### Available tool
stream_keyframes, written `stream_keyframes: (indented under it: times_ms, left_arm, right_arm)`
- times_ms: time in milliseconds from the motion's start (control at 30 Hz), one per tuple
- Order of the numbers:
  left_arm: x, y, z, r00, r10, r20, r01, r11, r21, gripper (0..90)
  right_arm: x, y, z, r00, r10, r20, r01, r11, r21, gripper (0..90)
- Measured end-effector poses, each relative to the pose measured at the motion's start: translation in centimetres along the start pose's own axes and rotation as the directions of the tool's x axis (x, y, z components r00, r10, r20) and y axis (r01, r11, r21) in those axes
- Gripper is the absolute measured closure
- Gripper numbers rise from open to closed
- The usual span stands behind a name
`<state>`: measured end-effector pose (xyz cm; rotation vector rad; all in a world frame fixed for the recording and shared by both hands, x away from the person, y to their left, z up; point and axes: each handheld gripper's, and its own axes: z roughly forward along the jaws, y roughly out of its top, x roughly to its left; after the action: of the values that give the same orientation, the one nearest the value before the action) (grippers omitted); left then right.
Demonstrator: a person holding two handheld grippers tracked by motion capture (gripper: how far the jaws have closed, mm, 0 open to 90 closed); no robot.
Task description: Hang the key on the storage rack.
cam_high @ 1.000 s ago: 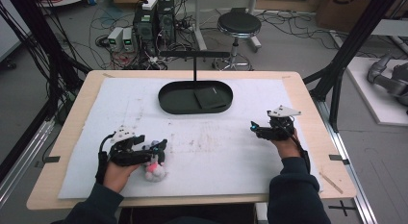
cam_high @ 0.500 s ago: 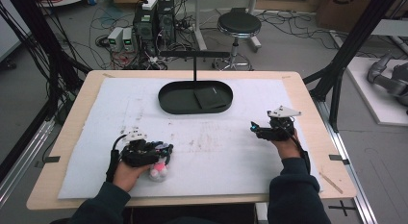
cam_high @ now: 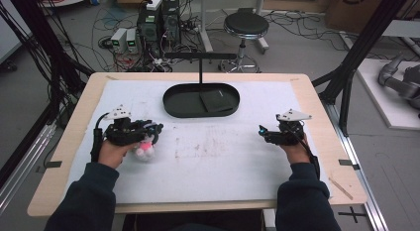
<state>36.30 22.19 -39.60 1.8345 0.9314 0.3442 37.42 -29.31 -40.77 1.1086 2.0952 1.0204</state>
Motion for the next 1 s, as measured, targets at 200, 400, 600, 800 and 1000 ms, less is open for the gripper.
stream_keyframes:
  times_ms: [200,400,600,800,1000]
  left_arm:
    - [1.0,-0.4,1.9,0.9981,0.052,0.034,-0.053,0.9972,0.053,63.6]
    - [0.1,-0.5,3.2,0.9996,0.014,0.023,-0.015,0.9968,0.078,54.5]
    - [-0.7,0.4,1.2,0.9927,-0.026,-0.118,0.023,0.9992,-0.034,35.7]
    - [-2.7,-0.7,-1.0,0.9649,-0.082,-0.249,0.051,0.9906,-0.126,34.0]
    - [-4.7,-2.8,1.1,0.9602,-0.06,-0.273,0.049,0.9977,-0.048,31.1]
  right_arm:
    - [-0.1,0.0,0.1,1.0,-0.004,0.0,0.004,1.0,0.002,21.7]
    - [-0.2,-0.1,0.1,1.0,0.002,0.001,-0.002,1.0,0.001,21.7]
    - [-0.1,-0.1,0.1,1.0,0.001,0.001,-0.001,1.0,0.002,21.7]
    - [-0.1,-0.1,0.1,1.0,-0.001,0.001,0.001,1.0,0.004,21.7]
    - [0.2,0.1,0.1,1.0,-0.006,-0.002,0.006,1.0,0.002,21.7]
